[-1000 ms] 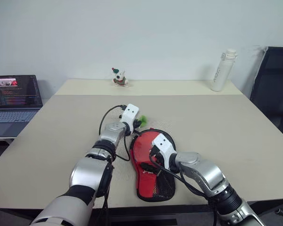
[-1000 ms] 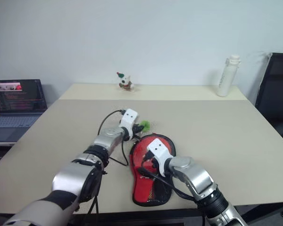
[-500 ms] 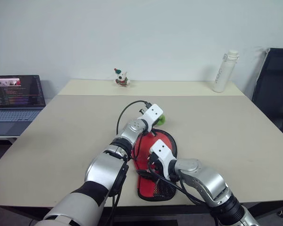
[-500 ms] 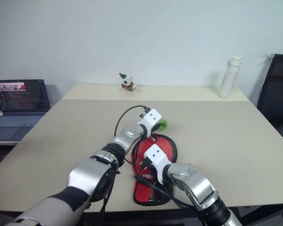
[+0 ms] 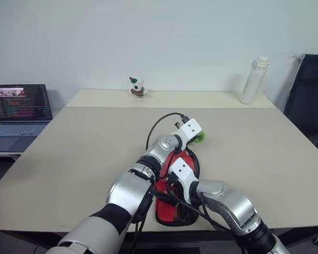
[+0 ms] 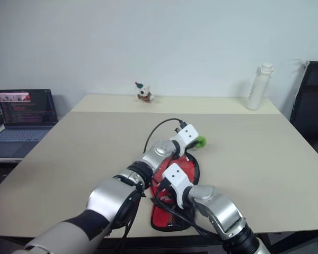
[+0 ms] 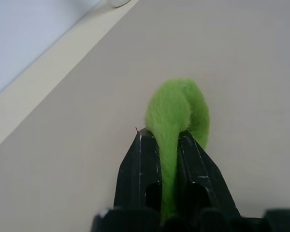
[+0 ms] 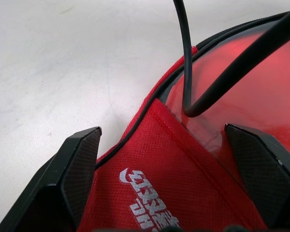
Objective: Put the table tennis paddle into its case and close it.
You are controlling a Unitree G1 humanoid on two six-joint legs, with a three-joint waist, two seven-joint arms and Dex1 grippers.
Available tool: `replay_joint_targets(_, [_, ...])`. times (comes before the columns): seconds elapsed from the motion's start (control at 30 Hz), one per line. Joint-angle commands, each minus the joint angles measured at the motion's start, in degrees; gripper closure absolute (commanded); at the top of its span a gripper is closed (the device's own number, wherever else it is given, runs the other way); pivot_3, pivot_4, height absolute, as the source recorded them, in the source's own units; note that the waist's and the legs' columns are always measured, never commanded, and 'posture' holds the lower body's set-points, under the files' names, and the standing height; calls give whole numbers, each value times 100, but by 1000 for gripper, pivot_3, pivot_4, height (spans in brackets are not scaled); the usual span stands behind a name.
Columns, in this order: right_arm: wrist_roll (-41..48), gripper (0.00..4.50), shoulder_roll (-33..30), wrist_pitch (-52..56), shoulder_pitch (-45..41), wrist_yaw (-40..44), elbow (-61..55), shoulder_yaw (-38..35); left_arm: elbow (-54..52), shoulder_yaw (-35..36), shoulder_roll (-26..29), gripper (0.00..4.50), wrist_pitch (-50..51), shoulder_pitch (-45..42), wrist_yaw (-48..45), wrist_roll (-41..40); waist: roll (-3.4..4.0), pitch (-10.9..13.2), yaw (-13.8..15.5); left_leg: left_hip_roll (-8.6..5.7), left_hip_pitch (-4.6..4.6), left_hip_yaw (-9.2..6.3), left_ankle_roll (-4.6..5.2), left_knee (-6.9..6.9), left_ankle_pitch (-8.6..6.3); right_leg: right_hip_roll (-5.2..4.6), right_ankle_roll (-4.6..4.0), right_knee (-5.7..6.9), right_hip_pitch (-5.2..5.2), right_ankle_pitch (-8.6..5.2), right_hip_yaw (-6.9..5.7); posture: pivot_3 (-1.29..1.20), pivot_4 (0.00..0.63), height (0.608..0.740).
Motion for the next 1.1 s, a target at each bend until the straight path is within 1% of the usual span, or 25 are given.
replay_joint_targets(0.03, [-6,0,-53,401,219,35,457,177,-258,182,-163,4477,-276,-133,-506,-280,0,0,0,0,0,0,0,0,0,0,0,0,0,0,0,0,150,740])
replay_joint_targets(0.07, [-7,0,-48,392,199,41,475,175,-266,215,-153,4477,-248,-93,-687,-322,0,0,0,0,0,0,0,0,0,0,0,0,0,0,-1,0,150,740])
replay_joint_targets(0.13, [-11,0,-42,361,155,61,532,169,-270,228,-114,3742,-195,-41,-850,-337,1,0,-6,0,0,0,0,0,0,2,0,1,0,0,-1,0,150,740])
replay_joint_targets(0.17, [-14,0,-38,340,125,77,563,169,-270,196,-76,3466,-189,-17,-915,-311,1,-1,-10,0,1,0,0,1,0,2,0,2,0,0,-1,0,150,740])
replay_joint_targets(0.27, [-20,0,-19,281,27,124,660,169,-266,160,56,2419,-90,6,-717,-239,1,-1,-28,0,3,0,1,7,0,2,0,12,0,0,2,0,150,740])
replay_joint_targets(0.37, [-26,0,-4,240,-97,173,761,139,-262,341,257,1361,312,-69,-535,-379,2,-1,-51,1,8,-1,2,16,-1,2,0,25,0,0,5,0,150,740])
replay_joint_targets(0.43, [-34,0,-4,222,-154,201,801,114,-276,380,356,1361,428,-91,-523,-396,3,-2,-59,2,9,-4,2,17,-1,2,0,29,0,0,5,0,150,740])
replay_joint_targets(0.6, [98,0,-109,350,-367,363,615,-97,-412,619,821,1361,599,-202,-551,-607,2,-1,-48,4,10,-6,2,20,-1,3,0,33,0,0,4,0,150,740])
replay_joint_targets(0.8, [623,0,-438,924,-653,653,-207,-741,-823,1022,1323,1361,689,-131,-1220,-1151,2,4,-24,7,-3,-6,2,29,-1,3,0,29,-3,0,-1,0,150,740])
replay_joint_targets(0.87, [973,0,-525,1374,-1014,678,-566,-1369,-1314,1223,1609,1361,952,193,-1986,-1557,3,9,-30,7,-8,-5,2,31,-1,3,0,27,-7,0,1,0,150,740])
replay_joint_targets(0.93, [1308,0,-590,1789,-1384,692,-744,-2003,-2048,1328,1859,1361,1474,671,-2680,-1943,14,15,-71,12,-10,-1,1,31,-1,2,-1,29,-13,0,4,0,150,740])
replay_joint_targets(0.97, [1412,0,-604,1922,-1475,683,-769,-2157,-2338,1328,1913,1361,1676,835,-2822,-2048,15,15,-86,15,-9,3,1,31,-1,1,-1,30,-16,1,4,0,150,740])
replay_joint_targets(1.03, [1625,0,-792,2112,-1711,778,-761,-2473,-3308,1190,2055,1361,2114,1429,-3165,-2233,16,15,-89,18,-7,-1,-1,27,0,2,-6,30,-15,-2,4,0,150,740])
replay_joint_targets(1.1, [1731,0,-1060,2034,-1865,907,-636,-2651,-4170,1049,2113,1361,2574,1947,-3373,-2400,16,15,-71,23,-7,-3,-1,23,-1,2,-15,30,-14,-7,2,0,150,740])
